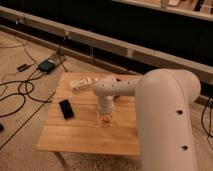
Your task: Drag the pepper across the table
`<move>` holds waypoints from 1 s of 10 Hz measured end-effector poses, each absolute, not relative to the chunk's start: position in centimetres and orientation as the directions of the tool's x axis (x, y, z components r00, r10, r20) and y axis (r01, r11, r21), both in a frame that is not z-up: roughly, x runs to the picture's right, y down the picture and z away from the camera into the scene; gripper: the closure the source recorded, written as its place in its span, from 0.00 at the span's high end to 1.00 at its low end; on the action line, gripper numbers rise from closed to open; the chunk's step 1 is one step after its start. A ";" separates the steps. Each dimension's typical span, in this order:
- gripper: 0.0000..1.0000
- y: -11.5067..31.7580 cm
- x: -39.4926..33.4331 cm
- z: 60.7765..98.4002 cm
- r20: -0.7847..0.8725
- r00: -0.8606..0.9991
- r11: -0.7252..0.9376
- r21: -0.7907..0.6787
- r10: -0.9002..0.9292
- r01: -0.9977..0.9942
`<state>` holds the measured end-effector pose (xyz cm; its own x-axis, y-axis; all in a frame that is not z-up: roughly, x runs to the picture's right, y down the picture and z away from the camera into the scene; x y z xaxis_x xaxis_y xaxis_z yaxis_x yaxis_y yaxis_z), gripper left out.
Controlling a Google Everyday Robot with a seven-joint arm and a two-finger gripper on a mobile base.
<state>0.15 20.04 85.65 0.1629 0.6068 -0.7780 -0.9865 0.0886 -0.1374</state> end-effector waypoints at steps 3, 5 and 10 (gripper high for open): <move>0.04 19.9 -0.1 85.2 -0.781 0.168 0.087 -0.145 0.602 -0.986; 0.00 20.3 -0.3 83.8 -0.795 0.178 0.090 -0.154 0.580 -0.984; 0.00 23.5 -0.8 77.0 -0.852 0.213 0.108 -0.184 0.477 -0.977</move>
<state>-0.77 23.45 76.99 0.2133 0.4772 -0.8525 -0.9770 0.1079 -0.1840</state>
